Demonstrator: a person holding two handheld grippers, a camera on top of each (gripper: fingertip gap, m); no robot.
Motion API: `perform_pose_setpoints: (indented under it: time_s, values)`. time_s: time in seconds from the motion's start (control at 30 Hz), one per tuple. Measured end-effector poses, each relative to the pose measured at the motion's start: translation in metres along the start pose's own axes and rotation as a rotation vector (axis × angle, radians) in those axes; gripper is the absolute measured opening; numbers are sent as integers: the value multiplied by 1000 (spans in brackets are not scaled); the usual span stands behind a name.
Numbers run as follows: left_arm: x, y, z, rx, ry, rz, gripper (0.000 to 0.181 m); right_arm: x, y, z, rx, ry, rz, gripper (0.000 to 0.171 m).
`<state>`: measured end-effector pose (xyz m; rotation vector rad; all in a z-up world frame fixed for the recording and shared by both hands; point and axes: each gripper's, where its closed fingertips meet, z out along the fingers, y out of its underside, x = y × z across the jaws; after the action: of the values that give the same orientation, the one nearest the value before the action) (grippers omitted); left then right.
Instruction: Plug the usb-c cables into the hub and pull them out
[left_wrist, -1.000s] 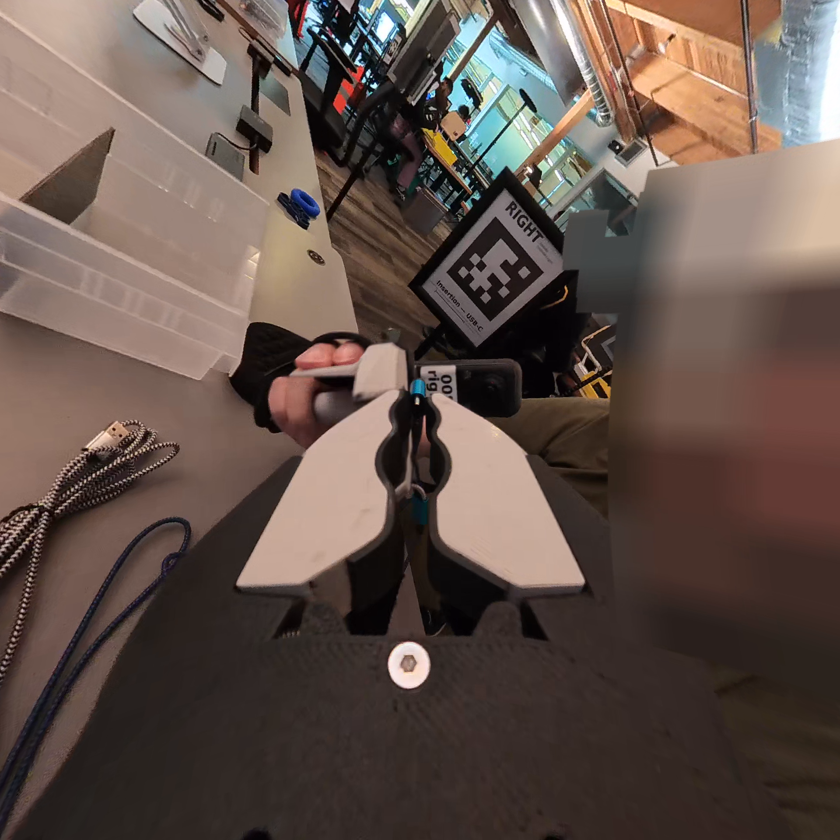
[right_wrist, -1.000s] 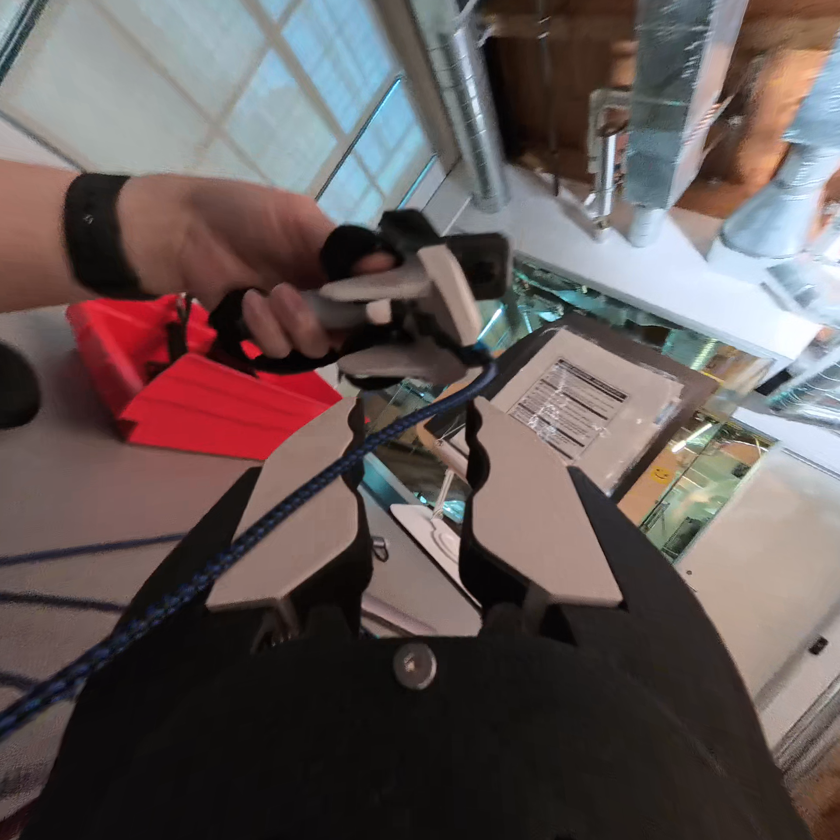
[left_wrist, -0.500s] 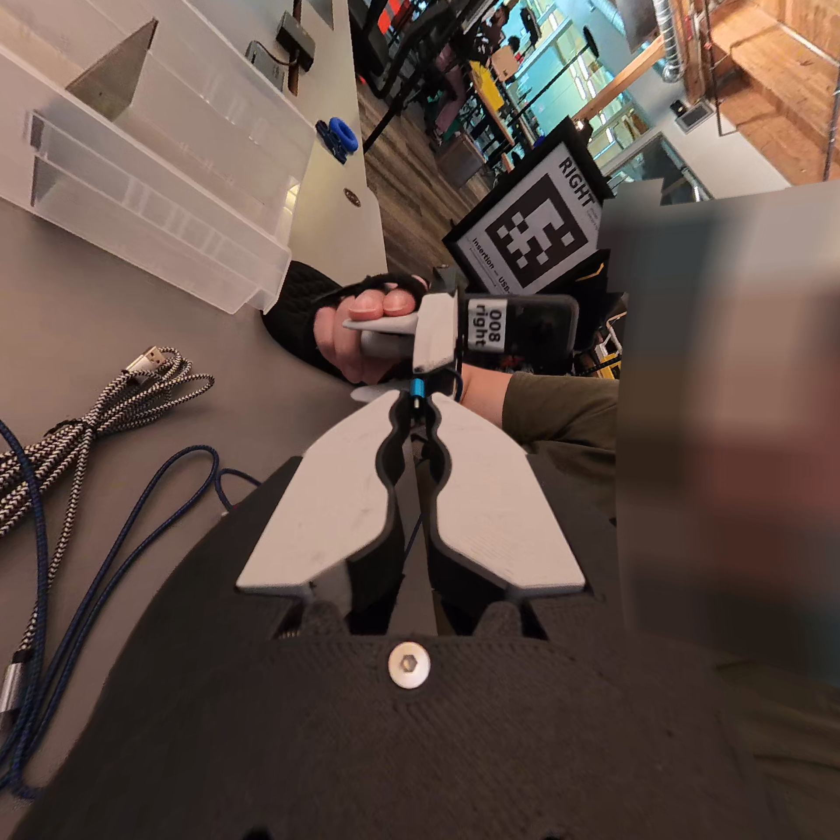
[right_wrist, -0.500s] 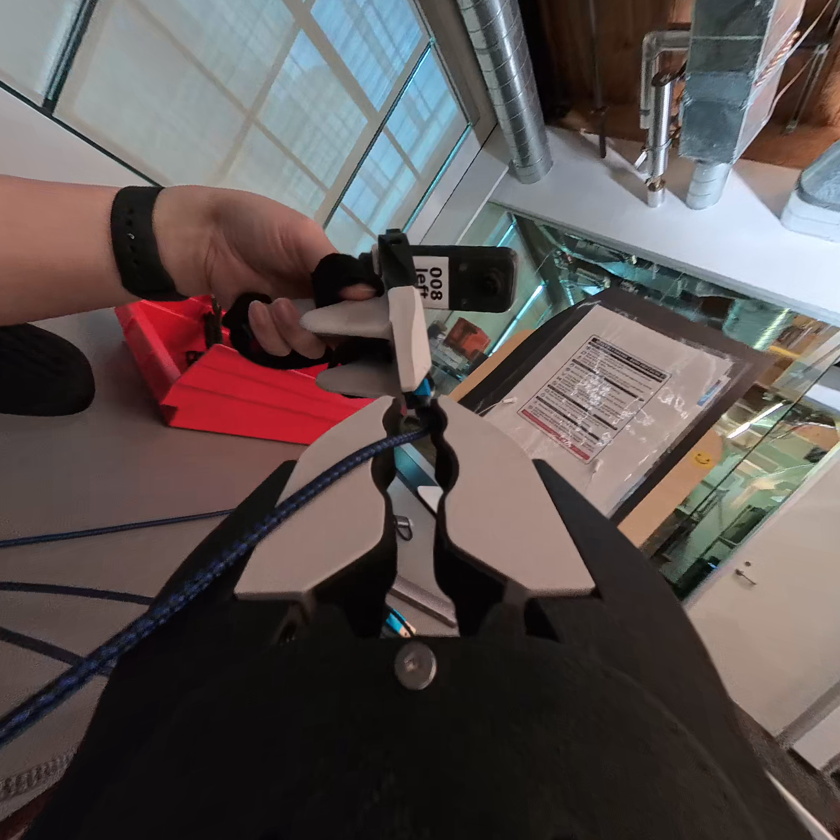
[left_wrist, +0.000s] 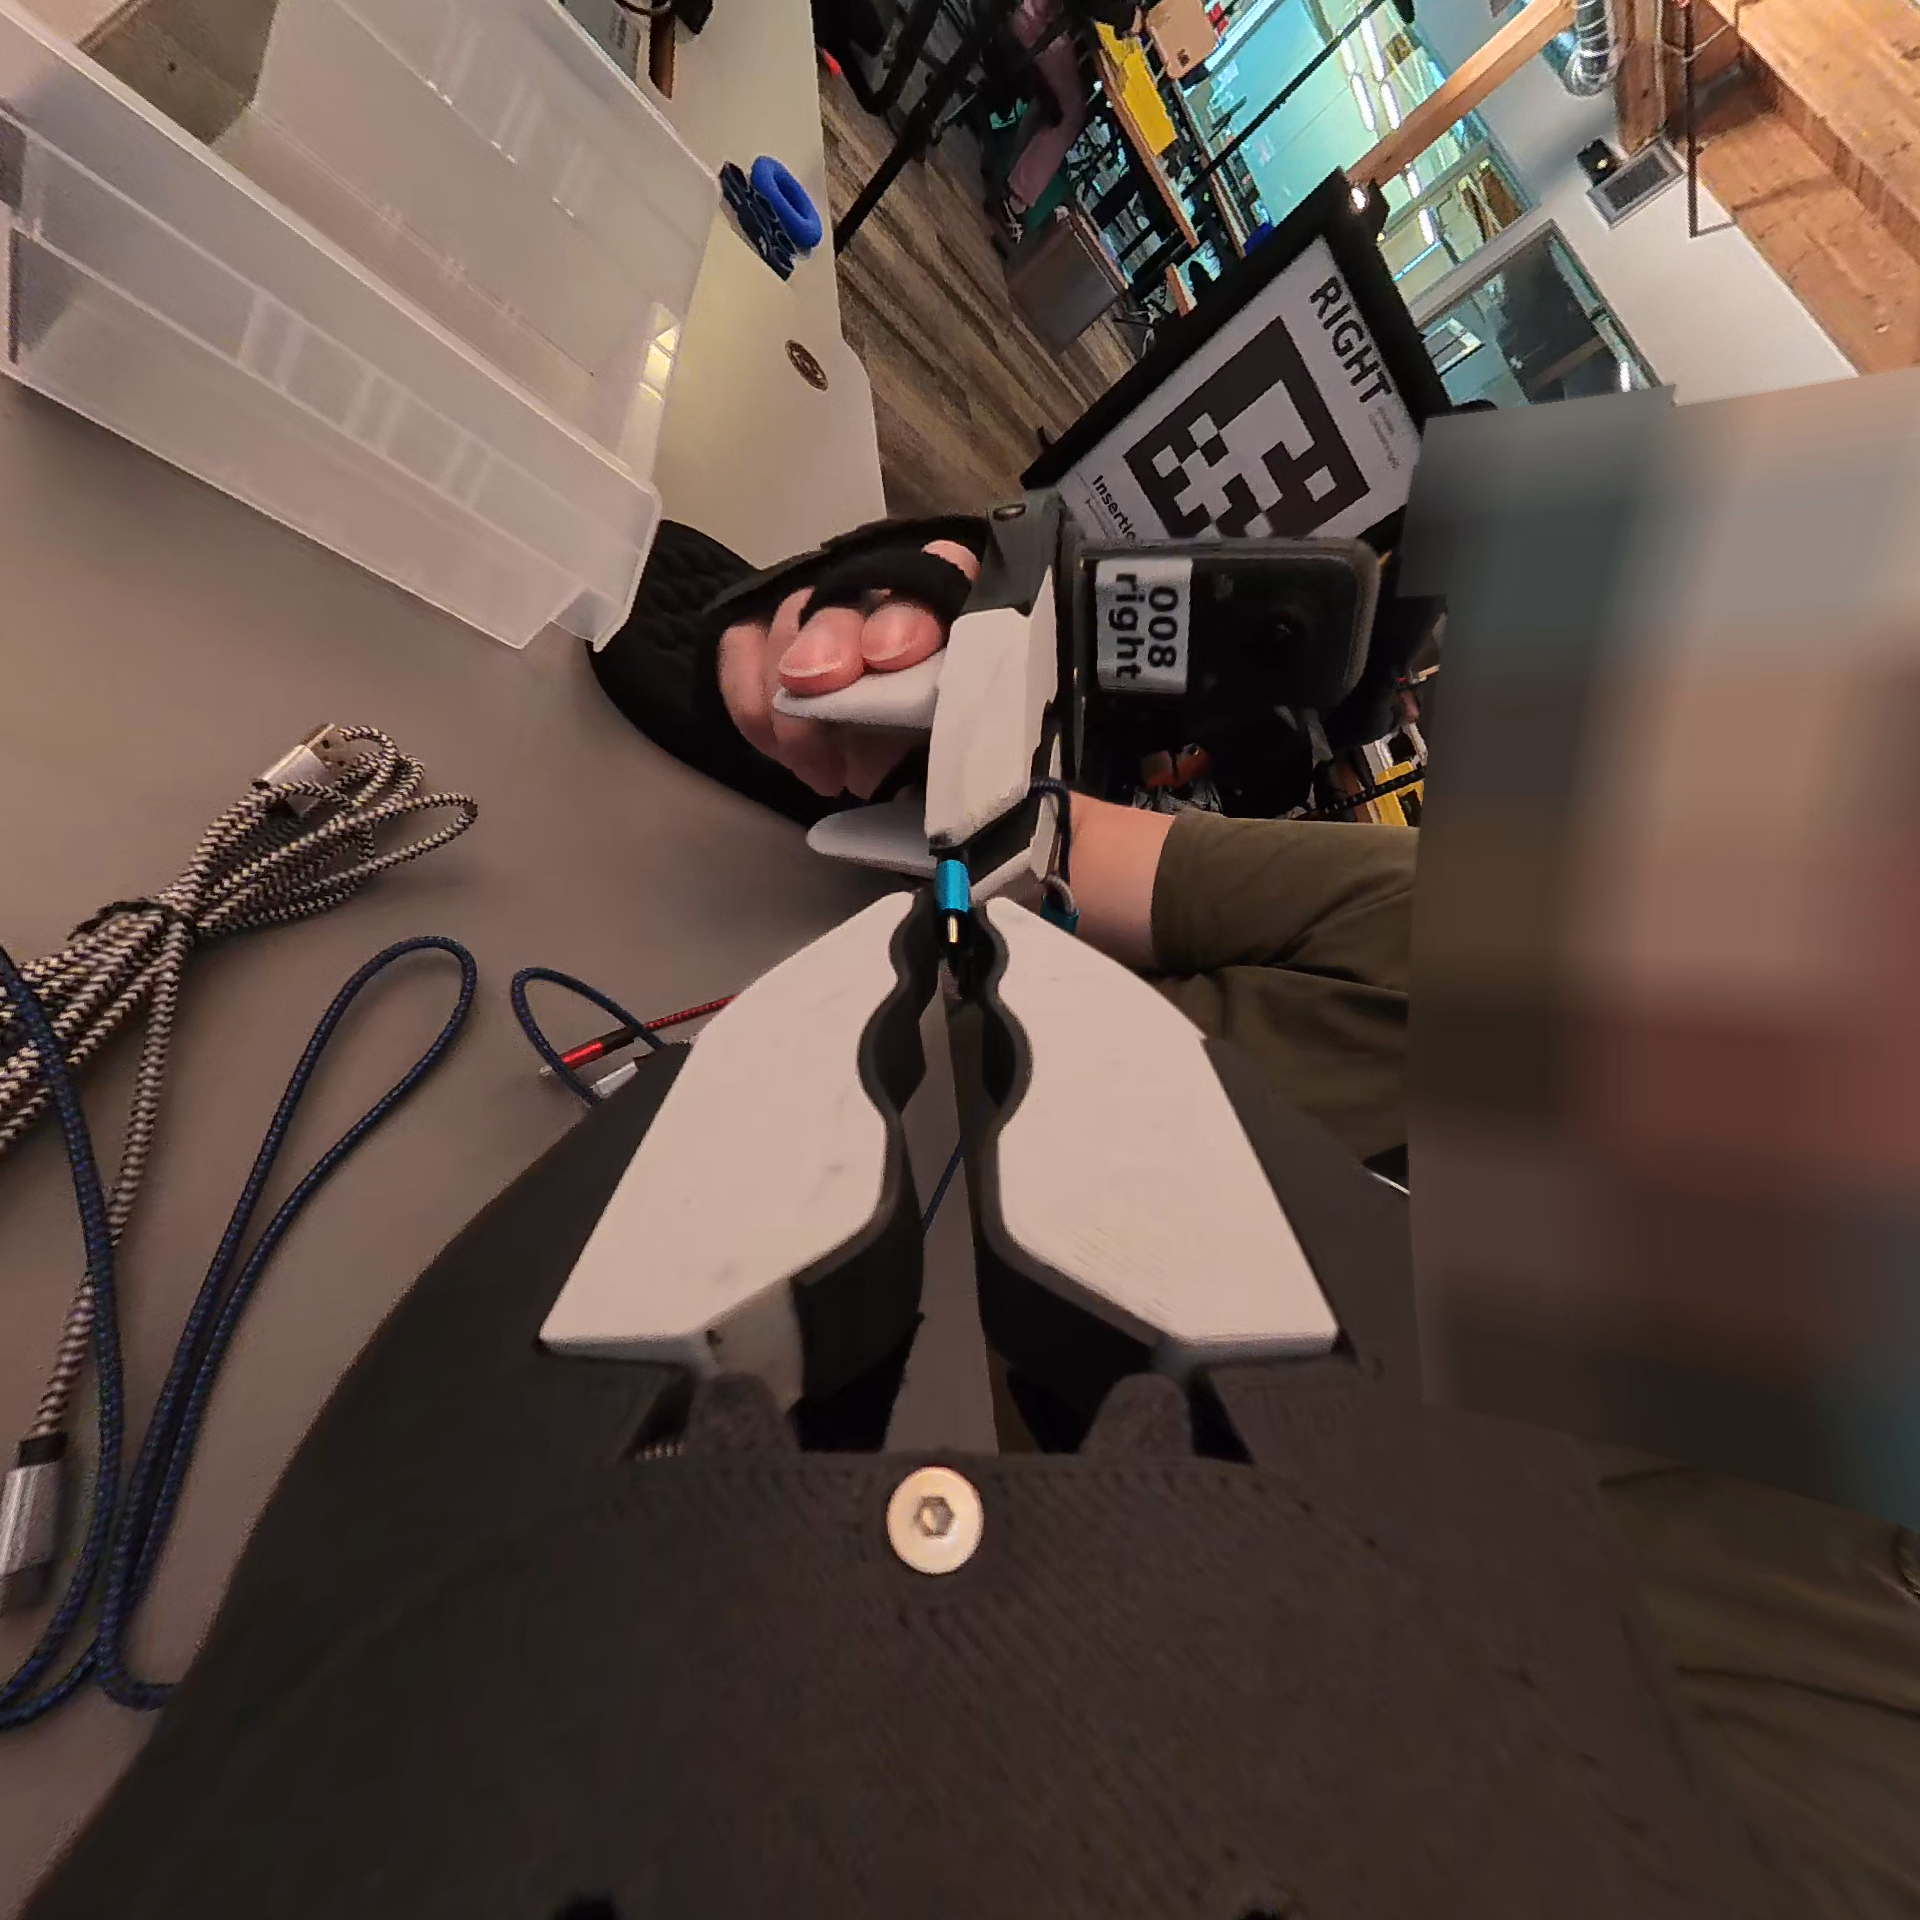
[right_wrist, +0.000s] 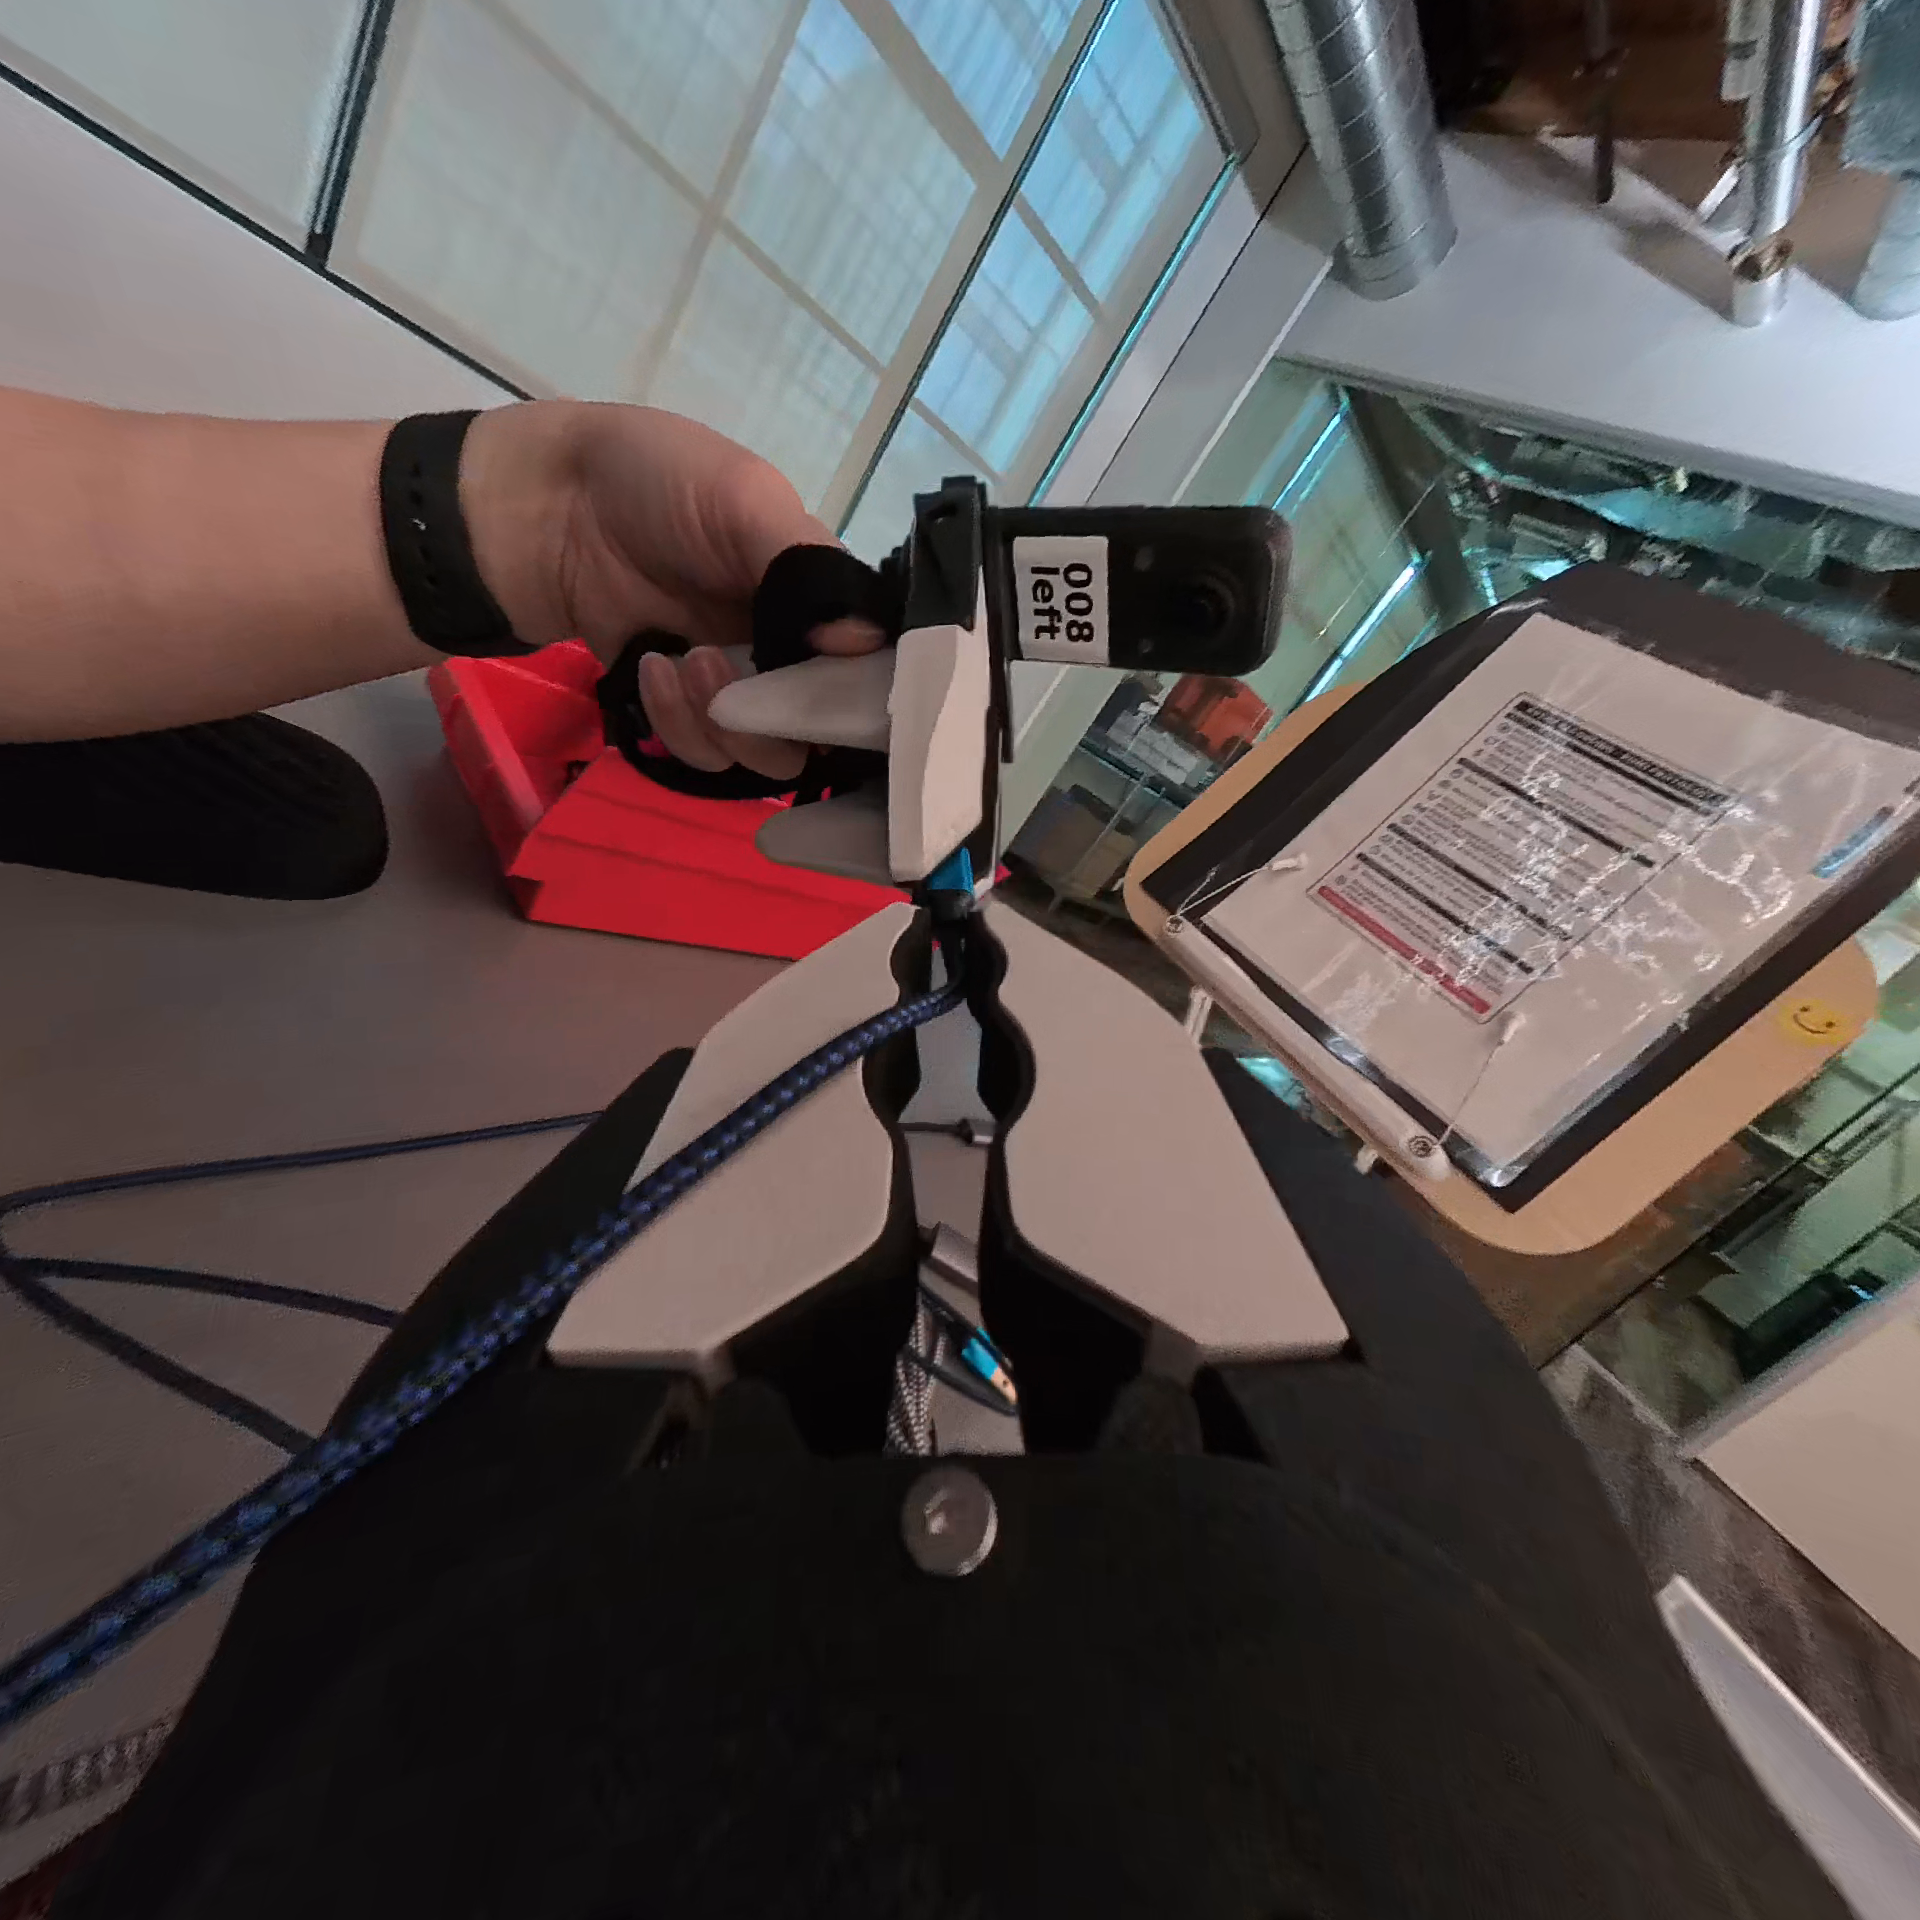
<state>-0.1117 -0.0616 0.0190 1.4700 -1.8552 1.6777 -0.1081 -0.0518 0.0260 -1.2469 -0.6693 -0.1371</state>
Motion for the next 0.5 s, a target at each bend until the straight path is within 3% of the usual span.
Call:
perform_pose_setpoints:
  time_s: [0.2,0.27,0.33,0.43,0.5]
  values:
    - [2,-13,2,72,52,3,6,11,-2,-7,-21,37,-8,6]
    - [-7,-24,-8,137,-12,48,9,23,0,-12,-31,80,13,6]
    - [-48,-30,-26,178,-286,95,15,34,1,-16,-22,122,49,6]
    - [-128,-33,-66,196,-799,173,39,45,2,-19,-17,160,103,6]
    - [-167,-26,-78,155,-981,155,47,49,3,-20,-16,177,110,6]
